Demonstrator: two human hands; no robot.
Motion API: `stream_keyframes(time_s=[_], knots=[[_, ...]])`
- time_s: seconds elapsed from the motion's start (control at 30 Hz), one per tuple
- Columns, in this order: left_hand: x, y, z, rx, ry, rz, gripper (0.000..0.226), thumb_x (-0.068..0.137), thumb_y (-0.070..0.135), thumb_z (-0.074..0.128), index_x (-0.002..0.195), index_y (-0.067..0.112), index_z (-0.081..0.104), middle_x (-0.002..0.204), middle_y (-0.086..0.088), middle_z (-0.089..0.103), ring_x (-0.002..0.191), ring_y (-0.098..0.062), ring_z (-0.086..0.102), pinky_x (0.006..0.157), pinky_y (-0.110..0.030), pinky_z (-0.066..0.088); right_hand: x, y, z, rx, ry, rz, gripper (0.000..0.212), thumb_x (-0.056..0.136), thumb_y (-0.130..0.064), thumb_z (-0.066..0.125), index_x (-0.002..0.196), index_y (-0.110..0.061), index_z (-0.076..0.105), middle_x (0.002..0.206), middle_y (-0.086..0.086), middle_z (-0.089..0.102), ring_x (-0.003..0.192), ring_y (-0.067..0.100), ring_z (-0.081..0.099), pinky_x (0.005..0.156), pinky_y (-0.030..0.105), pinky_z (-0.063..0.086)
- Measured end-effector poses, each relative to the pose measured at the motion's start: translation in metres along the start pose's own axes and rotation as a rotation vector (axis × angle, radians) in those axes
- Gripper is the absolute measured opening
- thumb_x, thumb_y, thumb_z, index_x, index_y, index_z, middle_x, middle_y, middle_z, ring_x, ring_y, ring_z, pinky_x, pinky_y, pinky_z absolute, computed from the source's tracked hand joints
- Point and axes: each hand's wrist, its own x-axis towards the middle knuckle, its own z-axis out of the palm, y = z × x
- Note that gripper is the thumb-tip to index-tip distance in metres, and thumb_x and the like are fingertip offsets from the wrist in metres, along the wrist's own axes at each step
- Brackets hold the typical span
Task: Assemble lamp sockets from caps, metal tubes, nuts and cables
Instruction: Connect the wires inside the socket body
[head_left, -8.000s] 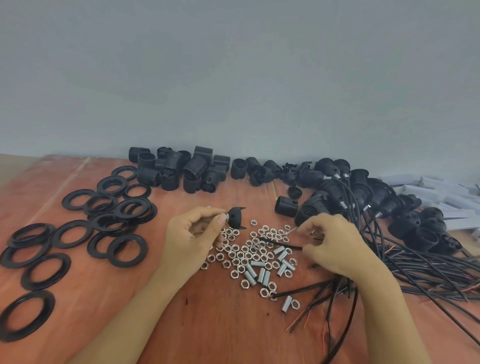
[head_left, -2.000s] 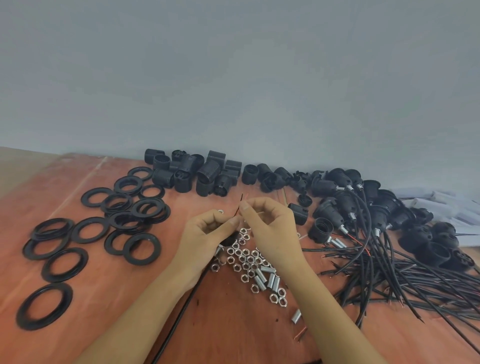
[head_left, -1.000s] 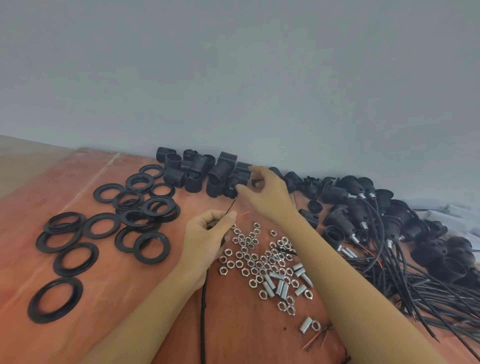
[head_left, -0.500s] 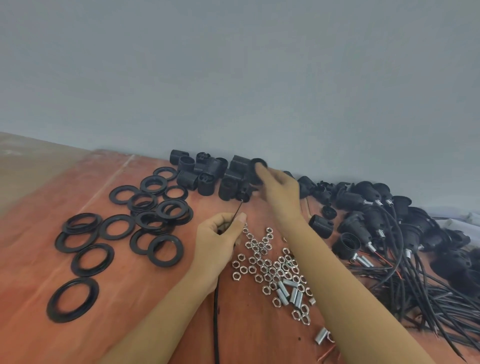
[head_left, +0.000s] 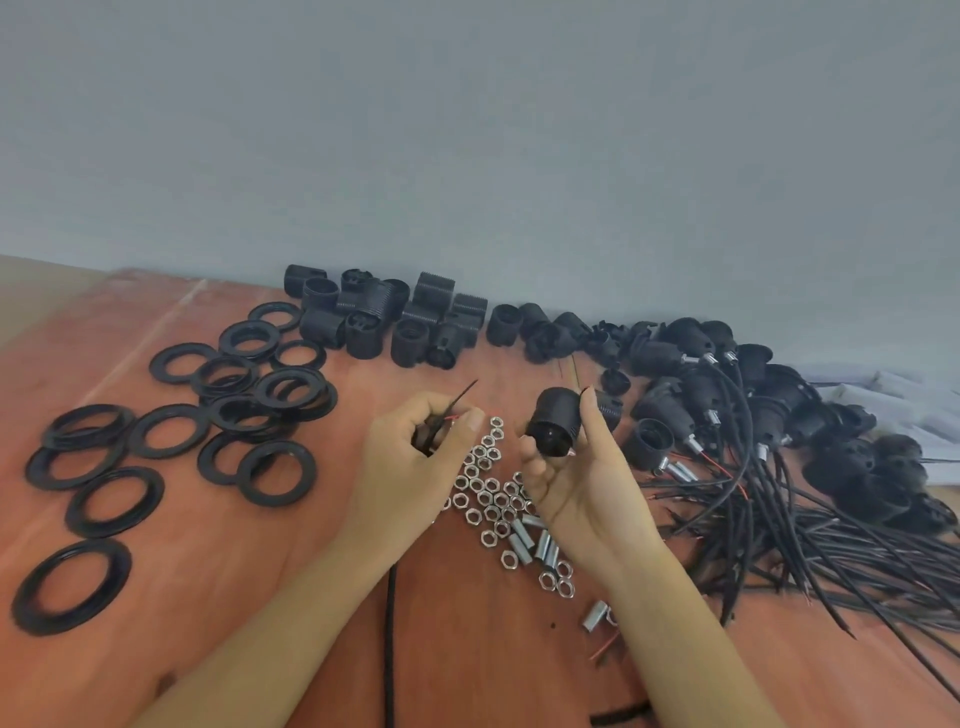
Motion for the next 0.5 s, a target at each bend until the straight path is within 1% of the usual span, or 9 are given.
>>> stream_keyframes(time_s=[0.07, 0.13, 0.2, 0.27, 0.33, 0.43, 0.5], knots=[[-0.002, 0.002, 0.001, 0.017, -0.024, 0.033, 0.008, 0.091, 0.030, 0.067, 0.083, 0.030, 0.067, 0.053, 0.015, 0.050, 0.048, 0.000, 0.044, 0.048, -0.012, 0.037, -0.002, 0.003, 0.000, -0.002, 0.000, 0.038, 0.047, 0.081, -0.053, 0.064, 0.071, -0.010, 0.079, 0.081, 0.008, 0.069, 0.053, 0.009, 0.061, 0.044, 0.015, 0.050], [-0.004, 0.004, 0.001, 0.038, -0.032, 0.071, 0.007, 0.092, 0.030, 0.066, 0.085, 0.028, 0.066, 0.054, 0.015, 0.052, 0.048, 0.000, 0.046, 0.050, -0.011, 0.037, -0.003, 0.004, 0.000, 0.005, 0.024, 0.059, 0.046, 0.079, -0.054, 0.065, 0.068, -0.012, 0.079, 0.082, 0.006, 0.071, 0.049, 0.007, 0.060, 0.038, 0.014, 0.046], [-0.006, 0.007, 0.001, 0.051, -0.033, 0.115, 0.006, 0.092, 0.026, 0.066, 0.086, 0.024, 0.067, 0.055, 0.017, 0.054, 0.048, 0.000, 0.048, 0.051, -0.009, 0.037, -0.005, 0.005, 0.001, 0.023, 0.067, 0.073, 0.045, 0.074, -0.054, 0.069, 0.069, -0.010, 0.078, 0.080, 0.006, 0.071, 0.049, 0.008, 0.063, 0.035, 0.014, 0.044], [-0.008, 0.011, 0.002, 0.067, -0.033, 0.165, 0.005, 0.091, 0.024, 0.066, 0.088, 0.020, 0.067, 0.060, 0.018, 0.057, 0.052, -0.001, 0.052, 0.053, -0.008, 0.038, -0.007, 0.005, 0.002, 0.061, 0.114, 0.076, 0.047, 0.070, -0.050, 0.072, 0.082, -0.004, 0.073, 0.080, 0.009, 0.070, 0.049, 0.011, 0.065, 0.034, 0.016, 0.046], [-0.010, 0.015, 0.003, 0.077, -0.032, 0.207, 0.004, 0.089, 0.026, 0.065, 0.087, 0.022, 0.067, 0.065, 0.020, 0.060, 0.058, -0.002, 0.056, 0.057, -0.008, 0.040, -0.008, 0.006, 0.003, 0.096, 0.141, 0.068, 0.048, 0.070, -0.046, 0.073, 0.091, -0.003, 0.064, 0.078, 0.011, 0.066, 0.048, 0.012, 0.064, 0.036, 0.017, 0.049], [-0.011, 0.018, 0.004, 0.074, -0.035, 0.227, 0.003, 0.088, 0.026, 0.065, 0.085, 0.027, 0.066, 0.065, 0.016, 0.060, 0.059, -0.004, 0.055, 0.058, -0.010, 0.040, -0.010, 0.006, 0.004, 0.108, 0.146, 0.055, 0.053, 0.069, -0.045, 0.073, 0.099, -0.003, 0.063, 0.074, 0.012, 0.067, 0.049, 0.012, 0.065, 0.040, 0.019, 0.052], [-0.012, 0.018, 0.004, 0.069, -0.033, 0.232, 0.003, 0.088, 0.025, 0.065, 0.085, 0.026, 0.066, 0.066, 0.012, 0.060, 0.058, -0.004, 0.055, 0.057, -0.010, 0.040, -0.011, 0.005, 0.004, 0.102, 0.142, 0.046, 0.057, 0.068, -0.046, 0.074, 0.103, -0.001, 0.064, 0.075, 0.012, 0.068, 0.052, 0.014, 0.068, 0.042, 0.020, 0.054]])
